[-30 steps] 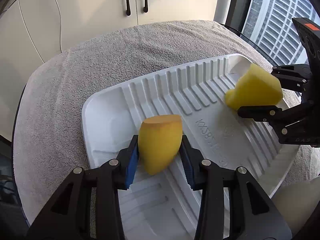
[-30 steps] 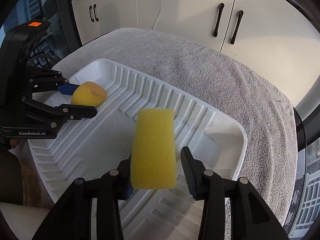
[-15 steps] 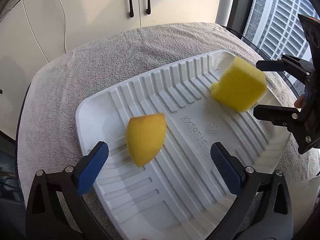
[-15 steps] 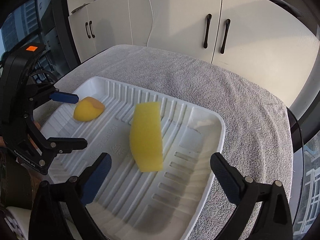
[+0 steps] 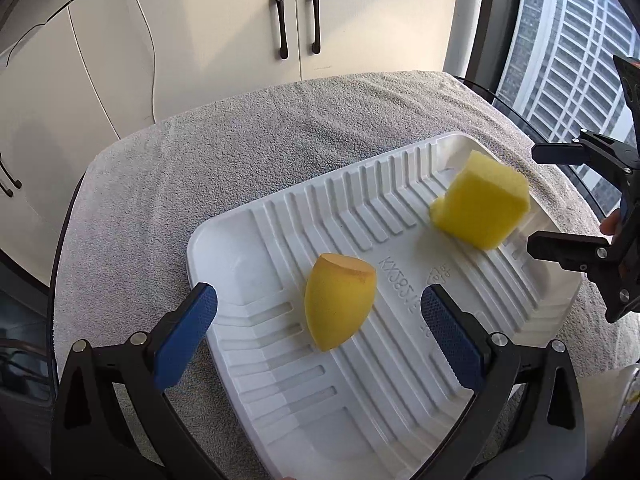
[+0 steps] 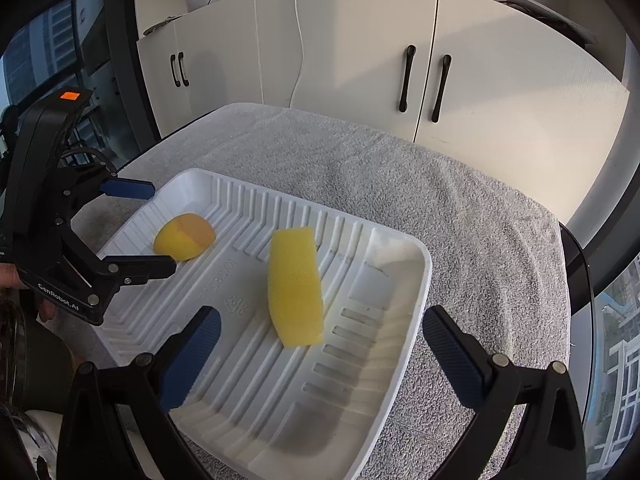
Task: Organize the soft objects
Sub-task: 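Withdraw both tools from the tray back toward the remaining pile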
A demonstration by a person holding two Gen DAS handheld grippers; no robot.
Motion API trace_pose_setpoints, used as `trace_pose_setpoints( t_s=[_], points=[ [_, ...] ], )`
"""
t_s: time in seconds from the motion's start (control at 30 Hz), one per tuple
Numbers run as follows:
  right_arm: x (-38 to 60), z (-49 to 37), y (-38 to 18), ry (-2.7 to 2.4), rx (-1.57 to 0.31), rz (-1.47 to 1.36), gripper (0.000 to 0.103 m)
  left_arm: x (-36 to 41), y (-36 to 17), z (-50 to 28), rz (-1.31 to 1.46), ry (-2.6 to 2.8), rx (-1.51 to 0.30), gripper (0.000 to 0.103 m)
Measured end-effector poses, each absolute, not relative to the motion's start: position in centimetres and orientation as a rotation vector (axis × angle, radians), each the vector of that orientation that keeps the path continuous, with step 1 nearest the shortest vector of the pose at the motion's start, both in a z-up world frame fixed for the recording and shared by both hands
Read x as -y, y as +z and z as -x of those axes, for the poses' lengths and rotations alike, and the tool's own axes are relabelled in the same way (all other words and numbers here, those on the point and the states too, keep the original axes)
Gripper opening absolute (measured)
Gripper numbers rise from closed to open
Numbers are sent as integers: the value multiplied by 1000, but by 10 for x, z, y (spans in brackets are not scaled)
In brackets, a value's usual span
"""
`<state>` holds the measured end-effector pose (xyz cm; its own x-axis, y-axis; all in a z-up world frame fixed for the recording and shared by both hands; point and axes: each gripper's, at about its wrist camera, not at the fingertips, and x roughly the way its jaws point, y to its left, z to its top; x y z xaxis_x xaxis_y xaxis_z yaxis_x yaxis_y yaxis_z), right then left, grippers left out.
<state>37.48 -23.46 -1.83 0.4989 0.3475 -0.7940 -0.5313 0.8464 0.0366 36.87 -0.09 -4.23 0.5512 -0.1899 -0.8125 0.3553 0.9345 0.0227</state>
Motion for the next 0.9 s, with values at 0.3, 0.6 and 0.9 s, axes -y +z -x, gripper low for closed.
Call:
trace_pose_setpoints(
  t_s=[0.3,0.6,0.9],
  points=[
    [244,-360,7,504,-867,213,103,-23,-5,-355,-142,-282,-858,103],
    [271,-326,48,442,-803,161,103,-61,40,-315,-92,-217,-770,103],
    [296,-261,95,406,-724,125,103,-83,78,-246,-58,-202,-689,103]
  ],
)
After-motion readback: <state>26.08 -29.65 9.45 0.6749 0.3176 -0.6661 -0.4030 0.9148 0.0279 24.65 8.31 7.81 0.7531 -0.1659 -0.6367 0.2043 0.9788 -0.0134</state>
